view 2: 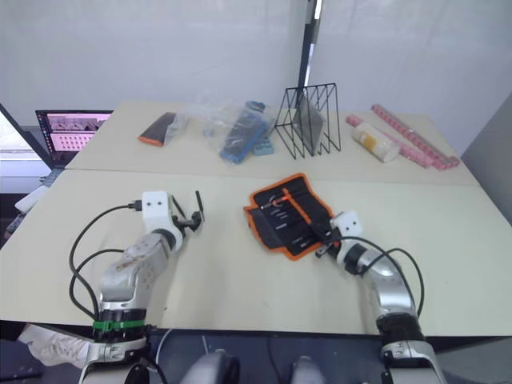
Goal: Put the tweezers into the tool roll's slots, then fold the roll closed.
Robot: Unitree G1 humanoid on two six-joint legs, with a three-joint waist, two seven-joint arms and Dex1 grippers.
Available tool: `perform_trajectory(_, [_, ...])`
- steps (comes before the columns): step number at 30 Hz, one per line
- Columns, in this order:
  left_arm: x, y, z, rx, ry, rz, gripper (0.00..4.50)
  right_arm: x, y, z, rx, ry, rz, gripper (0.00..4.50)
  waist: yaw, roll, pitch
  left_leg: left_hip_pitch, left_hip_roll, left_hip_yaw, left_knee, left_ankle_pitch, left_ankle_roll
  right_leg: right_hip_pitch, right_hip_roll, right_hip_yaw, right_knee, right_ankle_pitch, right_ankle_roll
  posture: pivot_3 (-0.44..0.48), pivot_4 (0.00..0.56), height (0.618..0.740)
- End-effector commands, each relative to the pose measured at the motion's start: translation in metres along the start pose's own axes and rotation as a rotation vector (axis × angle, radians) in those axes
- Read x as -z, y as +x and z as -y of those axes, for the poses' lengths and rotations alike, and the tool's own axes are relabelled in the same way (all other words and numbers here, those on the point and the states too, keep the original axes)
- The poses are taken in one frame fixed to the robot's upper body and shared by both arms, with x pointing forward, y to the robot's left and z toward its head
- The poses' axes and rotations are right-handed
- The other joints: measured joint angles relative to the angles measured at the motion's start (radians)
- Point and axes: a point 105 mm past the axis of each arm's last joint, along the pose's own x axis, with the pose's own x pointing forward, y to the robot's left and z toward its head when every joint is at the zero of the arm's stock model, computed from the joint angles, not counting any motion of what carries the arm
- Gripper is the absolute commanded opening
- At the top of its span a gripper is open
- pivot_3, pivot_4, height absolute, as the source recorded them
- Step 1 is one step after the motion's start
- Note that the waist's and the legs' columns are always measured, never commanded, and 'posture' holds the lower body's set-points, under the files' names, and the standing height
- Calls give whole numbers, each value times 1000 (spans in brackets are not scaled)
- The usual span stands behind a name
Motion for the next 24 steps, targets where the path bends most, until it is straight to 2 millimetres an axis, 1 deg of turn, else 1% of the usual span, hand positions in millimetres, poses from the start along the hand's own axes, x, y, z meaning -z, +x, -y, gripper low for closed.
perform_trajectory(1, [-3, 3, -1, -58, 35, -12, 4464, 19, -6, 6, 42, 21, -79, 0, 0, 0, 0, 0, 0, 0, 0, 0, 0, 0, 0, 0, 0, 0, 0, 0, 150, 685])
perform_trajectory(3, [2, 4, -4, -100, -6, -44, 4464, 19, -6, 6, 42, 20, -80, 0, 0, 0, 0, 0, 0, 0, 0, 0, 0, 0, 0, 0, 0, 0, 0, 0, 150, 685])
perform_trajectory(9, [1, 5, -1, -142, 10, -64, 4464, 18, -5, 5, 38, 18, -79, 0, -2, 0, 0, 0, 0, 0, 0, 0, 0, 0, 0, 0, 0, 0, 0, 0, 150, 685])
perform_trajectory(10, [2, 5, -1, -147, 13, -70, 4048, 18, -4, 5, 38, 18, -78, 0, -2, 0, 0, 0, 0, 0, 0, 0, 0, 0, 0, 0, 0, 0, 0, 0, 150, 685])
perform_trajectory(12, [3, 5, -2, -160, 12, -73, 3697, 18, -4, 5, 37, 18, -78, 0, -2, 0, 0, 0, 0, 0, 0, 0, 0, 0, 0, 0, 0, 0, 0, 0, 150, 685])
perform_trajectory(17, [4, 4, -12, -216, 2, -77, 2024, 17, -3, 4, 37, 17, -79, 0, -3, 0, 0, 0, 0, 0, 0, 0, -1, 0, 0, 0, 0, 0, 0, 0, 150, 685])
perform_trajectory(19, [7, 5, -12, -215, -10, -88, 1333, 18, -3, 4, 36, 17, -80, 0, -4, 0, 0, 0, 0, 0, 0, 0, -1, 0, 0, 0, 0, 0, 0, 0, 150, 685])
perform_trajectory(23, [7, 5, -12, -213, -13, -85, 22, 17, -2, 4, 36, 17, -79, 0, -4, 0, 0, 0, 0, 0, 0, 0, -1, 0, 0, 0, 0, 0, 0, 0, 150, 685])
perform_trajectory(24, [7, 5, -12, -216, -14, -83, 22, 17, -1, 4, 36, 17, -78, 0, -4, 0, 0, 0, 0, 0, 0, 0, -1, 0, 0, 0, 0, 0, 0, 0, 150, 685])
